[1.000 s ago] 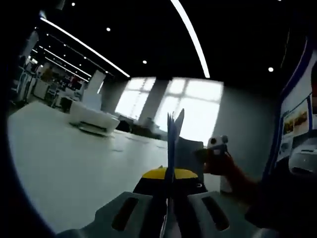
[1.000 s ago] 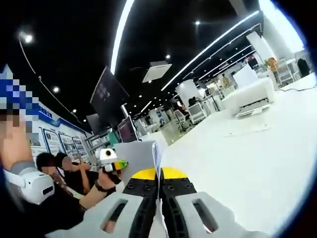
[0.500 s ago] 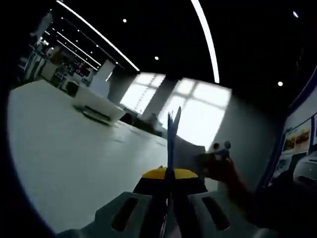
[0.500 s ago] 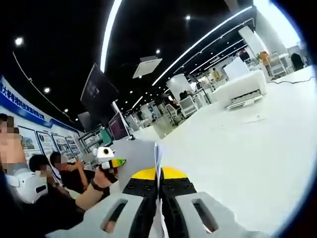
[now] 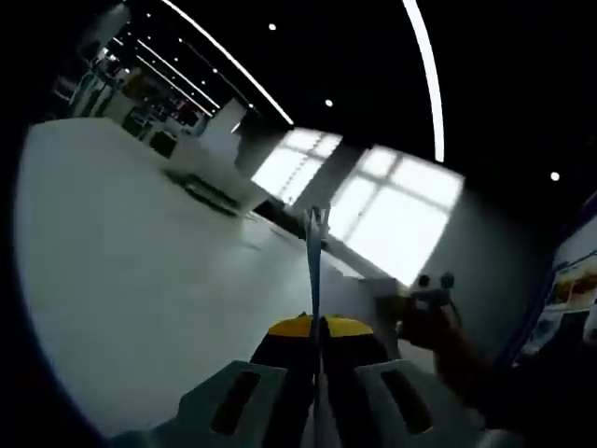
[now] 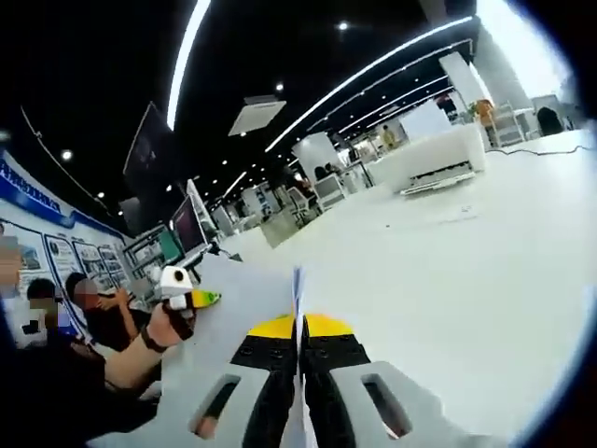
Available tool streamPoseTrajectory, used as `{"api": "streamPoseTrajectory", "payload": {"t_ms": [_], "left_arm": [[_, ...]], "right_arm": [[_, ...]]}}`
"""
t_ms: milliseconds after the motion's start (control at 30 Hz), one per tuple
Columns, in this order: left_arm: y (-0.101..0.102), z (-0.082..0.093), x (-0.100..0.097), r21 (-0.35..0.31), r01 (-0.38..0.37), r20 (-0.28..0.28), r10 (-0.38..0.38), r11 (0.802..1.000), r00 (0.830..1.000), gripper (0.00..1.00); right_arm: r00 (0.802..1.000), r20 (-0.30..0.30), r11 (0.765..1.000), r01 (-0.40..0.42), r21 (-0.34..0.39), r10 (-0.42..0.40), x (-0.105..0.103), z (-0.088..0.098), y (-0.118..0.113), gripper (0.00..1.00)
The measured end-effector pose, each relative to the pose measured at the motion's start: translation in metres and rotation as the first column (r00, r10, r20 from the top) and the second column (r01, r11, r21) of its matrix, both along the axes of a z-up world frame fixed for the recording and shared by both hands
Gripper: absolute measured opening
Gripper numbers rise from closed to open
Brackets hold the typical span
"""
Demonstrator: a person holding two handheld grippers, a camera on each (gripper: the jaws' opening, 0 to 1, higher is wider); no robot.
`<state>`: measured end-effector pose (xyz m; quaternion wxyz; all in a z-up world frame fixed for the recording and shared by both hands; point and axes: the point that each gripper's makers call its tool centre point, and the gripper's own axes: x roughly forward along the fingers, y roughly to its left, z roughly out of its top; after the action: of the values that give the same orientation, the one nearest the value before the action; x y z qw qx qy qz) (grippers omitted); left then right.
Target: Organize the stack of printing papers by aligning and flattening the scattered papers on the table
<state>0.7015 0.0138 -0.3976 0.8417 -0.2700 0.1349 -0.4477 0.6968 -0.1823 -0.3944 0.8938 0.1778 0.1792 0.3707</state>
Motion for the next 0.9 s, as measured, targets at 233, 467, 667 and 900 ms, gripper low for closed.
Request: {"api": "streamPoseTrajectory", "payload": {"t_ms": [233,467,667,900], "left_arm": [[-0.003,-0.012,0.011,0.048,-0.023,0.012,0.022,0.999,1.000,0.06],[-0.005,-0.034,0.017,0.243,-0.055,0.125,0.024,0.969,0.992,0.07],[-0.007,-0.039,0.016,0.283,-0.064,0.163,0.018,0.957,0.987,0.07],[-0.007,-0.050,0.019,0.373,-0.103,0.206,0.027,0.922,0.978,0.07]], "right_arm": [[0.997,-0.028,0.998,0.068,-0.005,-0.068,0.009,-0.027,-0.004,0.00],[0.997,0.049,0.996,0.066,-0.062,-0.063,0.013,-0.034,-0.006,0.00],[0.985,0.165,0.987,0.078,-0.138,-0.055,0.013,-0.043,-0.010,0.00],[0.984,0.169,0.952,0.110,-0.285,-0.063,0.020,-0.063,-0.012,0.00]]}}
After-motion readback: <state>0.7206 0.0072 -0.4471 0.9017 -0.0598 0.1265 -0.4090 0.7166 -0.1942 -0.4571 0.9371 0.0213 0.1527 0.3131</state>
